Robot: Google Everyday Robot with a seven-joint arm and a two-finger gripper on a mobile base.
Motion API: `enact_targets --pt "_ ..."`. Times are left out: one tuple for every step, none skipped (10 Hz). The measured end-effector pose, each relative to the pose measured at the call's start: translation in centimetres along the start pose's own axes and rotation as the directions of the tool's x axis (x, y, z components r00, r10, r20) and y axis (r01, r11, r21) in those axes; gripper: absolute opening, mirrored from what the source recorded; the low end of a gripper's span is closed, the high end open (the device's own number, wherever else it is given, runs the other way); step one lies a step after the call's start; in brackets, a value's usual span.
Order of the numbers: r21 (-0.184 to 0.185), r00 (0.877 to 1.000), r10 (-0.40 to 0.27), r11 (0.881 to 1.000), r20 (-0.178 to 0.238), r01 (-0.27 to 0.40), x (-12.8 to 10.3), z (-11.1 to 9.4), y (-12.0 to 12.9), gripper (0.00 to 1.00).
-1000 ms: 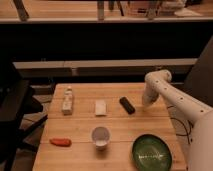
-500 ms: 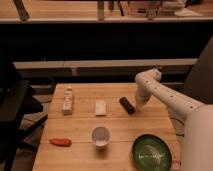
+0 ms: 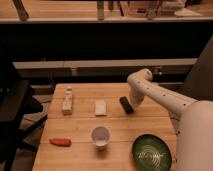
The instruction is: Push the eraser across the table
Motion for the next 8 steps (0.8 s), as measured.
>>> enact_targets --pt "-0.001 1.000 -0.022 1.000 -0.005 0.022 -1.2 -0.1 -0.5 0.00" --pt "-0.005 0.999 -0.043 0.999 -0.017 0.043 -1.8 -0.2 -0.7 0.00" --pt "-0.007 0.998 -0.054 0.999 -0.025 0.054 -1.9 -0.2 -0.7 0.00" --pt "-0.011 0.997 -0.067 0.998 -0.034 0.066 -2.1 -0.2 -0.7 0.00" --pt "-0.014 0.995 -0.087 0.996 -0.041 0.086 -2.8 -0.3 -1.0 0.00" --pt "-0.017 0.993 -0.106 0.994 -0.047 0.106 -3.8 -0.4 -1.6 0.00" --pt "-0.020 0.991 -0.126 0.992 -0.051 0.126 -5.0 -0.4 -2.2 0.00" --pt "-0.022 0.989 -0.136 0.991 -0.057 0.135 -5.3 -0.5 -2.5 0.00"
